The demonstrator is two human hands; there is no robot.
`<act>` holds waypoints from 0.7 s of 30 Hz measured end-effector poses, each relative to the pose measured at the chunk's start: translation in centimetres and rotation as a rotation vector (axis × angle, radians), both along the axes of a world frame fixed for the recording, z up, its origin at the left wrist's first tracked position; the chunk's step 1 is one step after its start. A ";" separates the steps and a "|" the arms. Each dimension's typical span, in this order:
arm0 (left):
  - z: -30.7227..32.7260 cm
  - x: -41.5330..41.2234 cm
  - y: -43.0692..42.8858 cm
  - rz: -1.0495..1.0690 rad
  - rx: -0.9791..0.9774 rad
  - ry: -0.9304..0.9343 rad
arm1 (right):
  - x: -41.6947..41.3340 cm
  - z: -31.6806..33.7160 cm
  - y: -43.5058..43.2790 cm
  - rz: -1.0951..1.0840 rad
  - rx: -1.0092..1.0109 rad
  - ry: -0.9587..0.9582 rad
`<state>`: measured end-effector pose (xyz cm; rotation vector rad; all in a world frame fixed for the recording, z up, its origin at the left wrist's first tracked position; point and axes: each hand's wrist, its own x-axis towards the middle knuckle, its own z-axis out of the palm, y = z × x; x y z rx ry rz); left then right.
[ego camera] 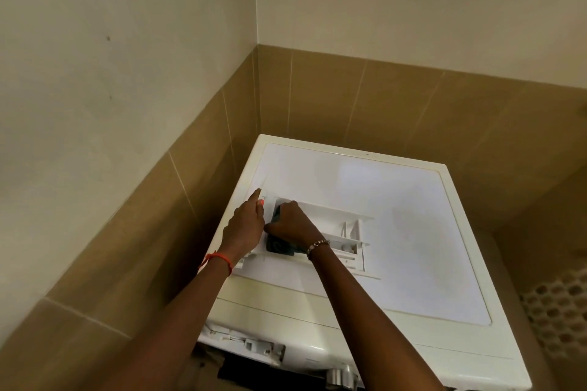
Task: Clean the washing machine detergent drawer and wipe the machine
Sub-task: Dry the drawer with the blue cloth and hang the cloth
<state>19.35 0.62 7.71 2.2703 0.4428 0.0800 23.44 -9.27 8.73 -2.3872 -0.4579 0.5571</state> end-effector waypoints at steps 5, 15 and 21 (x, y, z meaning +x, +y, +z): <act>-0.1 0.0 0.1 0.003 -0.010 -0.011 | -0.4 0.4 -0.2 0.008 -0.100 -0.057; -0.4 0.0 0.6 -0.018 -0.027 -0.011 | 2.6 -0.4 -7.8 -0.103 -0.277 -0.013; -0.5 0.1 0.5 -0.008 -0.045 -0.012 | 1.9 -1.2 -8.9 -0.210 -0.251 -0.004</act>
